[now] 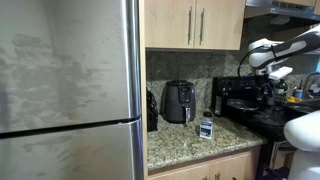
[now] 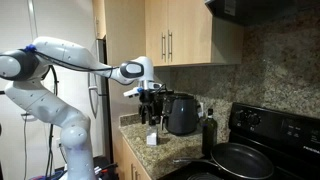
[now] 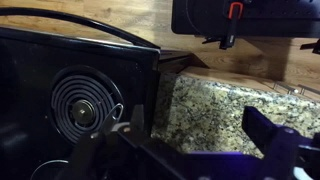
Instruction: Move the small bottle on the counter to the left
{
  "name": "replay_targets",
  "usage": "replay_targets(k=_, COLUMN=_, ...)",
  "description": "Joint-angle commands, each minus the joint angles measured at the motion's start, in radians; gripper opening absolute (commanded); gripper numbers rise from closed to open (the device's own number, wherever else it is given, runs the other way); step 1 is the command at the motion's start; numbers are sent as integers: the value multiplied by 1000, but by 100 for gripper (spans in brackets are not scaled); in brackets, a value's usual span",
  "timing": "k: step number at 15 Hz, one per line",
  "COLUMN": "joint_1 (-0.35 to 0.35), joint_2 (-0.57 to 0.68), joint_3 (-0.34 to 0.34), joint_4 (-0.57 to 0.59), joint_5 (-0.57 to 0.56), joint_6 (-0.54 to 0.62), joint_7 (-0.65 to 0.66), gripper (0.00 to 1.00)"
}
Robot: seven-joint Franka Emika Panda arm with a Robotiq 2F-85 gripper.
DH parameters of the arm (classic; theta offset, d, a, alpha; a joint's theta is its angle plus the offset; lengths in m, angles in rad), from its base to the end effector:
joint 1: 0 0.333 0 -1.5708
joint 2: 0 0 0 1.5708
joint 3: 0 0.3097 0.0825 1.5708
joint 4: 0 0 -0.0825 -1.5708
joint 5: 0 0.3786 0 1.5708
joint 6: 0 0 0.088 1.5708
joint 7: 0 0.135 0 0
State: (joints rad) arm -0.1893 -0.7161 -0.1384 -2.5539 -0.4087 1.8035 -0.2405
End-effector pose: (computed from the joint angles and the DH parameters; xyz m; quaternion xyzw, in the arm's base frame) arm 0.3017 -0.1502 0.4652 0.9879 0.0250 -0.0563 0.1421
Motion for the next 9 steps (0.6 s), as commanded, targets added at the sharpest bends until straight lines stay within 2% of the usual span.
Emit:
replay_targets(k=1, joint_1=19, joint_2=-1, joint_3=-14, joint_4=3, joint_5=-9, joint_6=-7, joint_7=9, gripper=100)
replay_targets(k=4, joint_1=32, joint_2=-9, joint_3=-27, joint_4=-3, joint_5=-1, joint_6=9, joint_7=-23, gripper=100)
replay_targets(k=9, joint_1=37, joint_2=-5, joint_3=-25, joint_4=-2, joint_5=-10, joint_6=21, joint_7=4, gripper=100)
